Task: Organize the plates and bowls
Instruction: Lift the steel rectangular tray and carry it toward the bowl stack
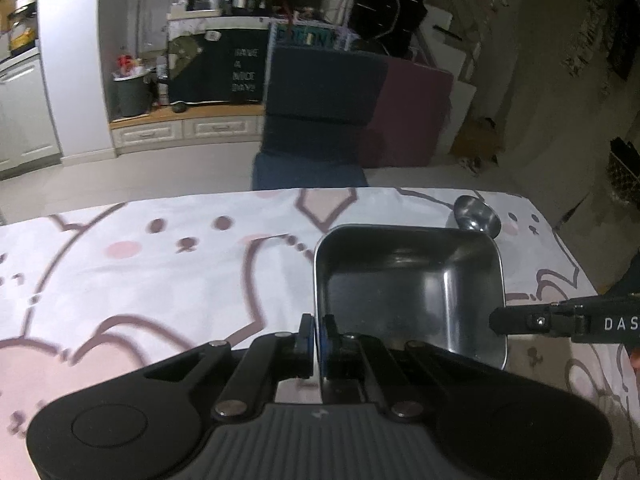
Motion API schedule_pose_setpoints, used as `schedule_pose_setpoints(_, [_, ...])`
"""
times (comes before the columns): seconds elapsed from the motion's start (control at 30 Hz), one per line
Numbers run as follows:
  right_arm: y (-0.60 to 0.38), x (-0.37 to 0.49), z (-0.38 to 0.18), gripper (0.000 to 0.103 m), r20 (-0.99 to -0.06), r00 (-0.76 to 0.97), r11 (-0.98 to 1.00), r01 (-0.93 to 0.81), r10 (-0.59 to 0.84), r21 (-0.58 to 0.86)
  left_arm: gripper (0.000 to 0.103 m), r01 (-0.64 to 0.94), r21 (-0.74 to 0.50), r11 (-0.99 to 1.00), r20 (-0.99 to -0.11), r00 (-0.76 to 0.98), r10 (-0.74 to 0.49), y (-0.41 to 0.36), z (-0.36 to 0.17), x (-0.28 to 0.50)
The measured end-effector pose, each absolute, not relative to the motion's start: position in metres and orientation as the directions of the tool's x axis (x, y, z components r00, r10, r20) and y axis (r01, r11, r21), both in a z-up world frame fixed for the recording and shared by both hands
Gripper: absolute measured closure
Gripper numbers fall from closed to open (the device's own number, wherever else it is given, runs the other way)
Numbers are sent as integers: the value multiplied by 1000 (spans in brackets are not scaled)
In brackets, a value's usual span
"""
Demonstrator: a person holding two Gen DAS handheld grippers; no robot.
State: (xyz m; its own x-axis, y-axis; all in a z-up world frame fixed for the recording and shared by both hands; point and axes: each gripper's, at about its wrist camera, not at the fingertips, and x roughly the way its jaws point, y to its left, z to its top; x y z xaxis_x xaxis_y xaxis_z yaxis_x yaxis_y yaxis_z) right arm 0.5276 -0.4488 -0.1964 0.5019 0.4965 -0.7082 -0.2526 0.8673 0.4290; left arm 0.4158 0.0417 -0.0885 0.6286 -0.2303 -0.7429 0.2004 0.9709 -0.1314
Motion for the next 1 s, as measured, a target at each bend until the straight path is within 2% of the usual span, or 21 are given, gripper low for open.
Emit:
schedule_pose_setpoints(0.47, [-362,454,-187,99,-707,394,807,-353,587,473,101,81,-71,994,-771,628,-106,127,-66,319])
schedule_pose_setpoints(1.0, [-325,405,-226,98,-771,260,805,-323,582,498,101,1,-77,997,-831,553,-65,157,-109,262])
